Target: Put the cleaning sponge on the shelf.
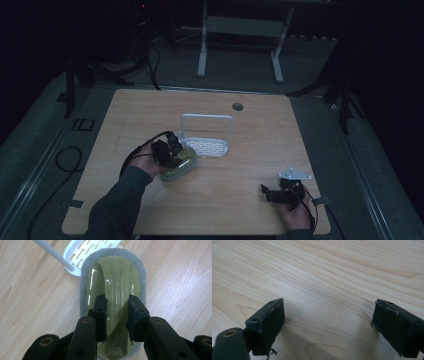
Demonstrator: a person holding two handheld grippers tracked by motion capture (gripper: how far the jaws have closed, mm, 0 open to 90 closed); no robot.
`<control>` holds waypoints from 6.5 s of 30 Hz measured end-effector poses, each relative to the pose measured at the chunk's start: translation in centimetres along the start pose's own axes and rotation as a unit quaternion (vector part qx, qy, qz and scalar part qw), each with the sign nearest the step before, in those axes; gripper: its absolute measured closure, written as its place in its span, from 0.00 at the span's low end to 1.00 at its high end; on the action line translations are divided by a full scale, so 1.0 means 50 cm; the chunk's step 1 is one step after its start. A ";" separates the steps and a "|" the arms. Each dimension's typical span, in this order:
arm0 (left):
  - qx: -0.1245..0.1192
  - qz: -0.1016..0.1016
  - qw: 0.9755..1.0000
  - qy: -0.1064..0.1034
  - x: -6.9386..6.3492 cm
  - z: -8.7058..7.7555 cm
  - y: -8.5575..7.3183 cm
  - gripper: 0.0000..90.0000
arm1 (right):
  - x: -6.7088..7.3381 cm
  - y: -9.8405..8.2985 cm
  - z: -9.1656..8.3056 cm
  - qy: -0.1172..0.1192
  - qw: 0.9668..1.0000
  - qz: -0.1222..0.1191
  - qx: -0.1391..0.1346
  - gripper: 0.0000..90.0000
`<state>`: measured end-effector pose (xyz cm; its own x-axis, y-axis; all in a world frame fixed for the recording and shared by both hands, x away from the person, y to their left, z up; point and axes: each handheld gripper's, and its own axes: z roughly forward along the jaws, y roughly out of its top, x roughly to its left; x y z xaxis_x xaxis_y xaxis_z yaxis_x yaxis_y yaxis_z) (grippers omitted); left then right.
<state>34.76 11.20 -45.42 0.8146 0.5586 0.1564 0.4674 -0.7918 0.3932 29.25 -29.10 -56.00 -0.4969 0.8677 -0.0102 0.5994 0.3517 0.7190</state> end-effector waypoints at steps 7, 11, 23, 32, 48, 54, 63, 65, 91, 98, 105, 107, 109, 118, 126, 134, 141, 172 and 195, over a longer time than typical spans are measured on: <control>-0.018 0.034 0.999 0.001 -0.002 -0.004 0.001 0.80 | 0.000 0.000 0.000 0.000 1.000 0.000 0.000 0.12; -0.027 0.038 0.999 0.006 -0.002 -0.007 0.005 0.80 | 0.000 0.000 0.000 0.000 1.000 0.000 0.000 0.12; -0.059 0.075 0.995 0.030 -0.002 -0.016 0.011 0.80 | 0.000 0.000 0.000 0.000 1.000 0.000 0.000 0.12; -0.065 0.104 0.992 0.038 -0.004 -0.017 0.025 0.80 | 0.000 0.000 0.000 0.000 1.000 0.000 0.000 0.12; -0.090 0.138 0.986 0.032 0.004 -0.016 0.048 0.80 | 0.000 0.000 0.000 0.000 1.000 0.000 0.000 0.12; -0.091 0.154 0.983 0.031 0.007 -0.013 0.050 0.80 | 0.000 0.000 0.000 0.000 1.000 0.000 0.000 0.12; -0.092 0.163 0.982 0.037 0.011 -0.010 0.056 0.80 | 0.000 0.000 0.000 0.000 1.000 0.000 0.000 0.12; -0.092 0.169 0.980 0.042 0.012 -0.009 0.064 0.80 | 0.001 0.000 0.000 0.000 1.000 0.001 0.000 0.12; -0.077 0.219 0.971 0.050 0.003 0.005 0.102 0.80 | 0.001 0.000 -0.001 0.000 1.000 0.000 0.000 0.12; -0.067 0.231 0.969 0.052 0.002 0.012 0.116 0.80 | 0.001 -0.001 -0.001 0.000 1.000 0.000 0.000 0.12; -0.063 0.239 0.968 0.051 0.005 0.015 0.125 0.80 | 0.001 -0.001 -0.001 0.000 1.000 -0.001 0.000 0.12; -0.063 0.240 0.967 0.051 0.005 0.017 0.128 0.80 | 0.001 -0.001 -0.001 0.000 1.000 -0.001 0.000 0.12; -0.061 0.244 0.967 0.050 0.005 0.018 0.131 0.80 | 0.001 -0.001 -0.001 0.000 1.000 -0.001 0.000 0.12; -0.061 0.253 0.964 0.052 0.001 0.026 0.137 0.80 | 0.002 -0.001 -0.001 0.001 1.000 0.000 0.000 0.12; -0.056 0.265 0.961 0.056 -0.006 0.031 0.142 0.80 | 0.002 -0.001 -0.001 0.001 1.000 0.001 0.000 0.12; -0.052 0.281 0.956 0.063 -0.012 0.038 0.153 0.80 | 0.002 -0.001 -0.001 0.001 1.000 0.001 0.000 0.12; -0.049 0.294 0.952 0.065 -0.017 0.041 0.165 0.80 | 0.003 -0.001 -0.001 0.001 1.000 0.001 0.001 0.12; -0.040 0.321 0.944 0.071 -0.007 0.069 0.172 0.80 | 0.004 -0.001 -0.002 0.001 1.000 0.001 0.001 0.12; -0.024 0.324 0.943 0.075 -0.009 0.104 0.177 0.79 | 0.004 -0.001 -0.002 0.002 1.000 0.001 0.001 0.12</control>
<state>40.34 2.65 -46.73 0.8646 -0.0082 0.5023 -0.1313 -0.9688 0.2102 29.06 -28.99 -55.99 -0.4974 0.8675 -0.0062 0.6021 0.3503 0.7175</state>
